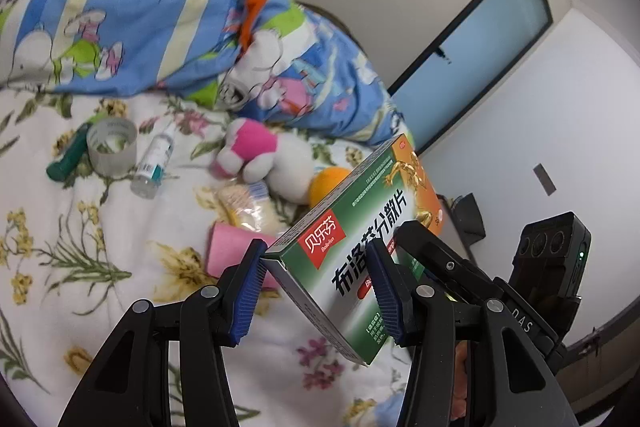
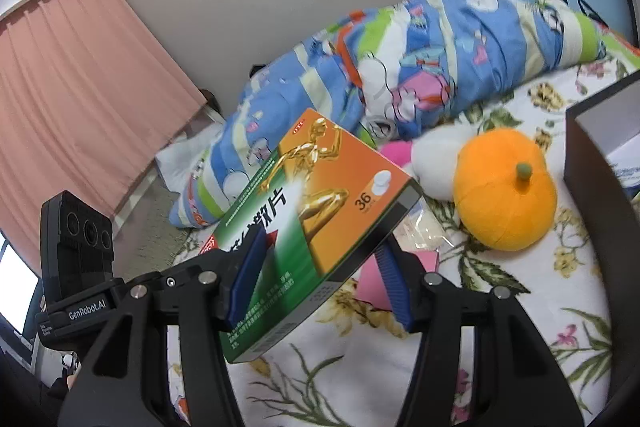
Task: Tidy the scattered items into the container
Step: 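Carry the medicine box with the right gripper over the black box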
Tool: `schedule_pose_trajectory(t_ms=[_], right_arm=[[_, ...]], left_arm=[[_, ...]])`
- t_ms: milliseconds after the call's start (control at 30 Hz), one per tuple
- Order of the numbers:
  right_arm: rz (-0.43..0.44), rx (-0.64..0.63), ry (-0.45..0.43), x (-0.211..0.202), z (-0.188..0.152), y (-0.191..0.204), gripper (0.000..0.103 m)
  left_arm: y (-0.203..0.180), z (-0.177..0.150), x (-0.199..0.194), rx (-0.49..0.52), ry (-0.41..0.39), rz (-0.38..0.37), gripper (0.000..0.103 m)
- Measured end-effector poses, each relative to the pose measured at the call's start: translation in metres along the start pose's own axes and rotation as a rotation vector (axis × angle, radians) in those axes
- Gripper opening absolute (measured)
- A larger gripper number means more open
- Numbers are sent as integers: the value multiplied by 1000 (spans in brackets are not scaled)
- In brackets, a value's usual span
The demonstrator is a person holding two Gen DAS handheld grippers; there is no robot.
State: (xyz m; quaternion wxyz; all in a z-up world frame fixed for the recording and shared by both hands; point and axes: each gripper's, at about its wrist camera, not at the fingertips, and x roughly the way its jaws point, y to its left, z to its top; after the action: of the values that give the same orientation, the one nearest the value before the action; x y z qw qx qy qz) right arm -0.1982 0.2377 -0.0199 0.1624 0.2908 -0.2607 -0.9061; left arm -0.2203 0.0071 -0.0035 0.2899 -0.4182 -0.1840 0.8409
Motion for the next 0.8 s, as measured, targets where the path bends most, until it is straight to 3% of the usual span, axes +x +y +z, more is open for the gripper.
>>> schedule_pose_trajectory(t_ms=[400,600,800], right_arm=[[0,-23,-108,-89,5,10,56],[-24,-9,-153,-127,10,-11,56],[-68,31,-191,-159,16,-55,56]], left_arm=[[-79,-14,-36,94,-42,-25,52],[-120,-22,-23,138,-30,-48,52],[-163,-26,16,183,17,-75,52]])
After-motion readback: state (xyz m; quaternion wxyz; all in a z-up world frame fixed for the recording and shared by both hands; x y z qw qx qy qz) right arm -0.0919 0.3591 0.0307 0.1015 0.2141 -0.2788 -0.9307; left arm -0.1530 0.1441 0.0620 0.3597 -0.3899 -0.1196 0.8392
